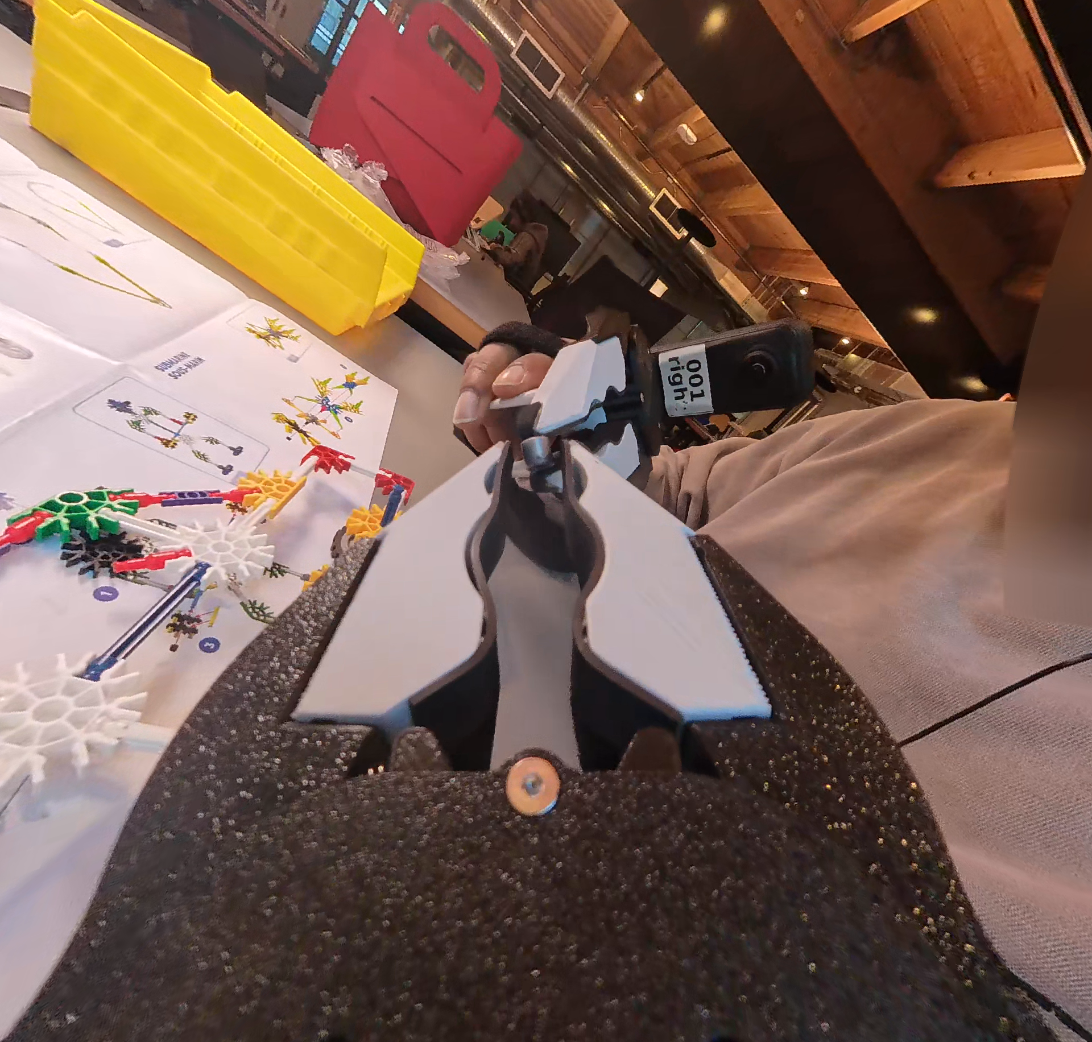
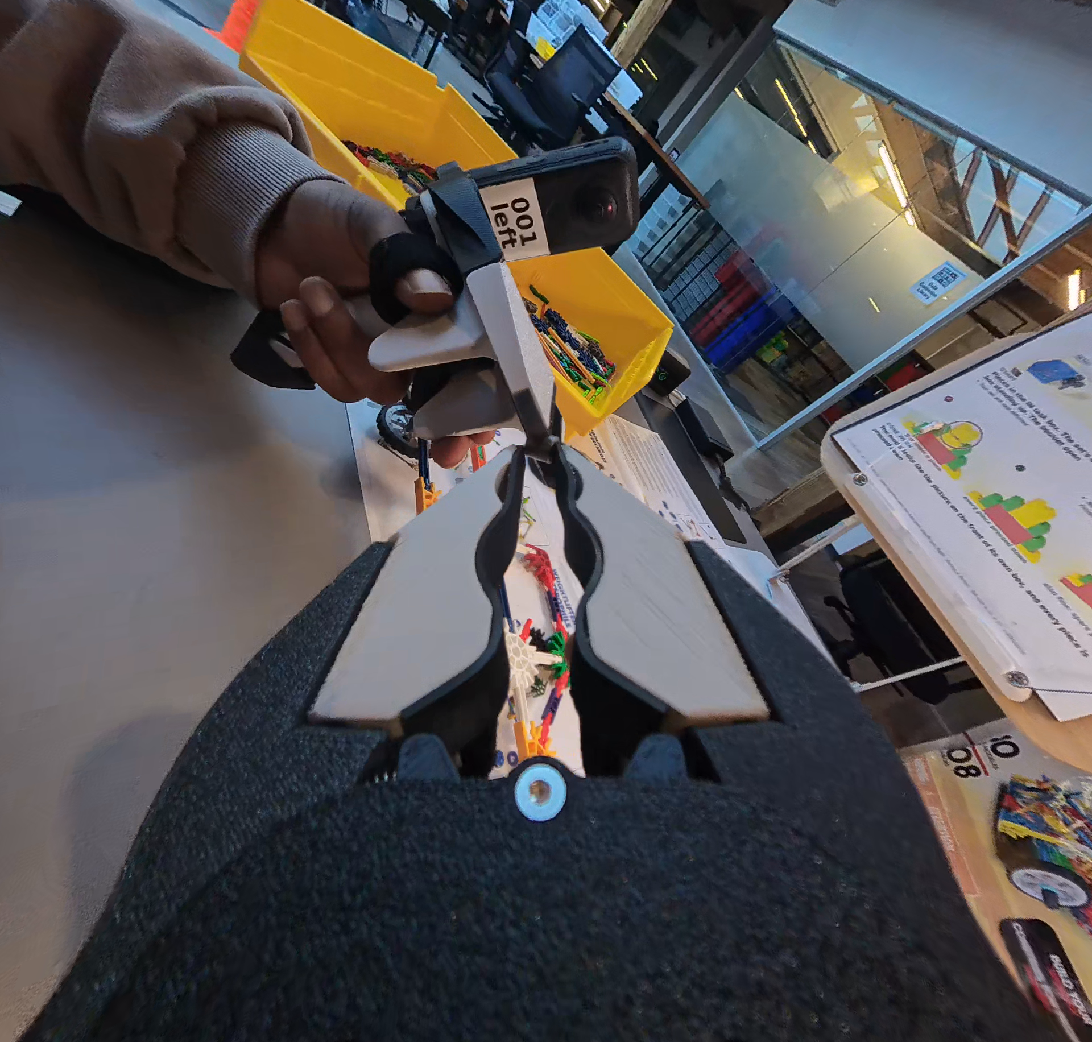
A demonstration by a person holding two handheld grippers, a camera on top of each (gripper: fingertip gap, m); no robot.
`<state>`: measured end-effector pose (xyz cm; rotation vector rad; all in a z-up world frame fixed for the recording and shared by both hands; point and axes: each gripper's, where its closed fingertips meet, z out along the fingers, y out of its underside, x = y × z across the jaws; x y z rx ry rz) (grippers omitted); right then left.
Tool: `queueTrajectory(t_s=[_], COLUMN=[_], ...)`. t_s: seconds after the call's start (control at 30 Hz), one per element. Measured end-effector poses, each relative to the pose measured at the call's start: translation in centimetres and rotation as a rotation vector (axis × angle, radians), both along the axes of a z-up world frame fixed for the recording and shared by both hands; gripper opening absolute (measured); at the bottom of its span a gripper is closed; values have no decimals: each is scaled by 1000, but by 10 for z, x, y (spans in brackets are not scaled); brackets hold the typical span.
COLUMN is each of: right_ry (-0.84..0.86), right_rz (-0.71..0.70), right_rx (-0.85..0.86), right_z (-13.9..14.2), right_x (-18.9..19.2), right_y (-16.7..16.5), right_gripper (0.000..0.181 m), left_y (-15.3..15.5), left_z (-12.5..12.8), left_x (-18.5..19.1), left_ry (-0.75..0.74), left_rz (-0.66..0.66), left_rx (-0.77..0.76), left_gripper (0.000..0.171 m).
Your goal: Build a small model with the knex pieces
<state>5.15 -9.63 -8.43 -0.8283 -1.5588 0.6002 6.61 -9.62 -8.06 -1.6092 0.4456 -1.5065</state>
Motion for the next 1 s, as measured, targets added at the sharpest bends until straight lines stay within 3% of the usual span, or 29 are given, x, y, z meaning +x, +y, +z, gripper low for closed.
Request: queueTrajectory(t_s=[0.23,0.63,0.7,0.87,1.0], right_ry=[33,50,43,-24,-28], right_rz=[-31,-31,12,244,307], right_rx=[62,75,-10,-483,-646], right_z=[5,14,15,20,22], right_x=[0,3,4,14,15], right_y=[-3,-5,-9,-25,-30], right_gripper=[8,8,9,23,20], left_y=[-3,-11,-14,-24,-28], left_z=[8,10,11,12,9], left_x=[-2,0,1,5,10], left_ry=[-87,-39,-33,22,84], left_rz=[-35,-65,-82,-110,-100], left_rx=[-26,40,62,196,286], left_gripper=[8,7,7,7,7])
